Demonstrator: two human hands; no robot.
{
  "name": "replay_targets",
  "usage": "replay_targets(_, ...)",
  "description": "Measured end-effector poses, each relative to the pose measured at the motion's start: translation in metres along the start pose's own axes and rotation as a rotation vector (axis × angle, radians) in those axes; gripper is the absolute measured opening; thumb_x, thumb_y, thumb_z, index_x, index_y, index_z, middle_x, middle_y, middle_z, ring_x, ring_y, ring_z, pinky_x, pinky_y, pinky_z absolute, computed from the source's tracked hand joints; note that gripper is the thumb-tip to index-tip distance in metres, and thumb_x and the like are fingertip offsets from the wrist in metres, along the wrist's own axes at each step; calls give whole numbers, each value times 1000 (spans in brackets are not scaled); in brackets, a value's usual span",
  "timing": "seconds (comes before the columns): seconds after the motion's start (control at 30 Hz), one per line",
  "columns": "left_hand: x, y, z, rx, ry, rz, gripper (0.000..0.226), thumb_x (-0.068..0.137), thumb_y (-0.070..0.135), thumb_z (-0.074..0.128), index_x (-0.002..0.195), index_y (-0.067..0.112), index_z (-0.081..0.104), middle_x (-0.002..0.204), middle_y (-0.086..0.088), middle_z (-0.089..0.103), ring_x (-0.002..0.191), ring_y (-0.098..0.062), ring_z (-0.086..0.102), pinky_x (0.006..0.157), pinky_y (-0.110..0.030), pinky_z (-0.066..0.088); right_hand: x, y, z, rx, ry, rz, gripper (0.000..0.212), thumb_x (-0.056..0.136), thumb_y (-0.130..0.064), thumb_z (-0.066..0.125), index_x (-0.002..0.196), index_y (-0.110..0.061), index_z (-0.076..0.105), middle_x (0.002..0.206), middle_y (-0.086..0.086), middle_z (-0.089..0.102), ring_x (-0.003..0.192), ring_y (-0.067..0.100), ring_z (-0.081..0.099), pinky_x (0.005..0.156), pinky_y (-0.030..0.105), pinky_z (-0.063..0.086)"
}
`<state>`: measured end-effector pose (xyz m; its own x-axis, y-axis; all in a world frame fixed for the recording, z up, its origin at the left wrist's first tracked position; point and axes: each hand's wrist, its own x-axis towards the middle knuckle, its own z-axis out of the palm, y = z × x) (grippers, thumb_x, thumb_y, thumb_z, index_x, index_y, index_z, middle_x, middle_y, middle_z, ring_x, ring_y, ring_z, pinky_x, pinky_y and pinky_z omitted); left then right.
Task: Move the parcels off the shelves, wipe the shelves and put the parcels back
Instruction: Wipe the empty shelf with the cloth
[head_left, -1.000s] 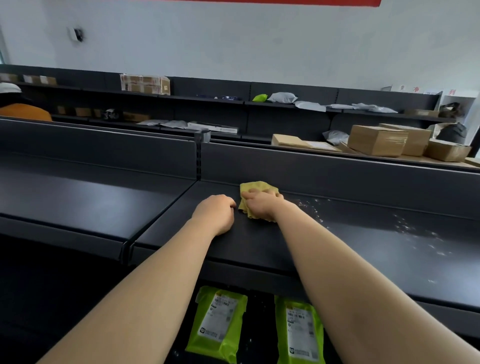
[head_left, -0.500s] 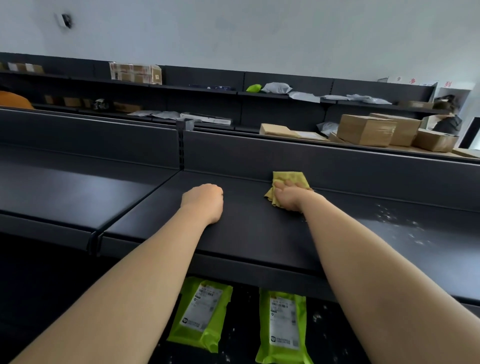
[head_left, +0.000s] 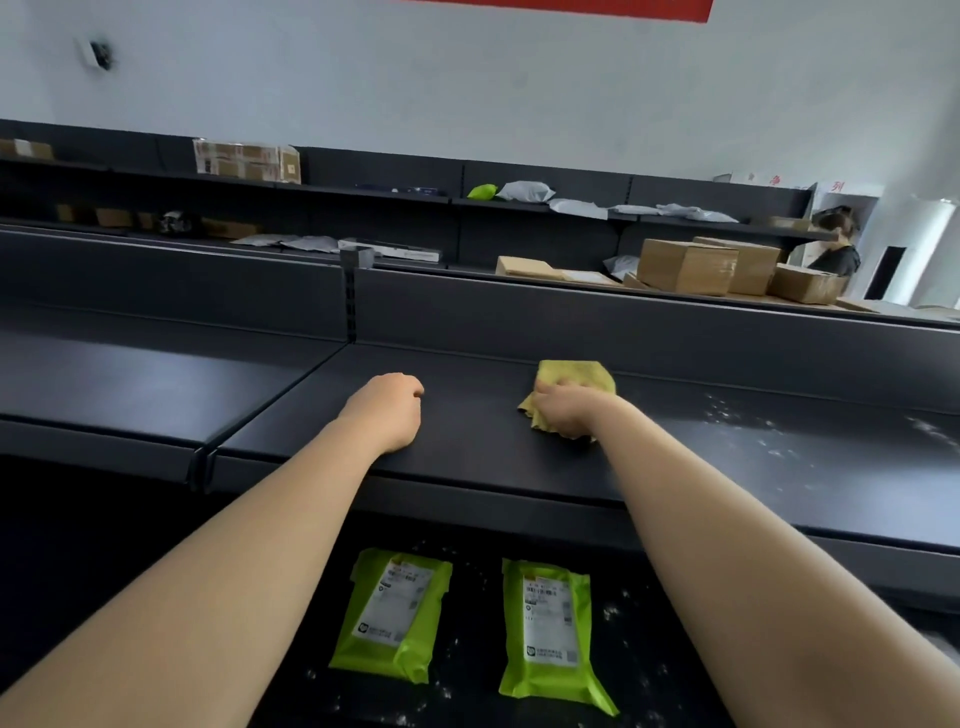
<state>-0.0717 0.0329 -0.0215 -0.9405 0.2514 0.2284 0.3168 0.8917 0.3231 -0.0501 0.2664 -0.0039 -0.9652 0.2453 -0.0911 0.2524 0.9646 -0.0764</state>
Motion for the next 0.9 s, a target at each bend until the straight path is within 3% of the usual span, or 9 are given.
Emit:
replay_targets(0.07, -8, -1, -1, -39, -7, 0, 38, 99, 17, 35, 133, 18, 52, 135, -3, 52, 117, -23, 52, 92, -32, 45, -12, -18, 7, 20, -66, -51, 51, 100, -33, 21, 151, -30, 17, 161, 9, 6, 146, 37, 5, 117, 54, 7)
replay_targets(0.13, -17, 1, -1, -49, -25, 13, 39, 99, 22, 36, 135, 18, 50, 137, -2, 51, 119, -23, 52, 97, -35, 44, -25, -25, 12, 34, -62, -88, 52, 100, -38, 14, 152, -34, 11, 162, 4, -2, 147, 34, -4, 117, 56, 0)
replay_targets(0.23, -30, 9, 1, -17, -27, 62, 41, 99, 28, 34, 137, 19, 47, 142, -2, 47, 121, -24, 50, 106, -40, 37, -46, -14, 16, 52, -22, -86, 53, 99, -43, 10, 152, -37, 9, 162, 0, -2, 148, 30, -4, 118, 51, -1)
replay_targets(0.43, -47, 9, 5, -28, 30, 154, 42, 99, 33, 33, 137, 22, 48, 145, 2, 45, 124, -23, 49, 109, -41, 34, -87, 52, 16, 64, 24, 95, 52, 99, -46, 9, 151, -41, 10, 162, -3, 2, 149, 24, -1, 118, 44, 1)
replay_targets(0.57, -53, 7, 6, -144, 31, 177, 39, 101, 29, 33, 133, 23, 52, 141, 3, 48, 120, -23, 50, 92, -36, 45, -113, 64, 22, 42, 89, 192, 51, 100, -37, 12, 151, -37, 17, 161, 0, 8, 148, 25, 6, 118, 45, 6)
replay_targets(0.7, -56, 6, 4, -213, 45, 215, 37, 101, 27, 33, 129, 24, 56, 138, 5, 51, 117, -21, 53, 91, -37, 48, -126, 27, 25, 79, 166, 110, 48, 98, -25, 25, 144, -29, 37, 157, 1, 26, 142, 27, 24, 115, 43, 19)
replay_targets(0.83, -59, 7, 3, -227, 75, 287, 32, 100, 27, 36, 116, 26, 65, 124, 7, 60, 110, -19, 57, 83, -35, 49, -138, -18, 33, 197, 284, -26, 44, 100, -40, 22, 119, -24, 58, 137, 2, 52, 125, 25, 44, 101, 37, 30)
replay_targets(0.9, -59, 7, 2, -221, 89, 300, 27, 99, 30, 40, 102, 28, 67, 110, 8, 63, 103, -20, 60, 76, -34, 47, -144, -25, 39, 193, 362, -59, 41, 100, -45, 24, 108, -26, 59, 124, 0, 59, 117, 23, 49, 93, 32, 30)
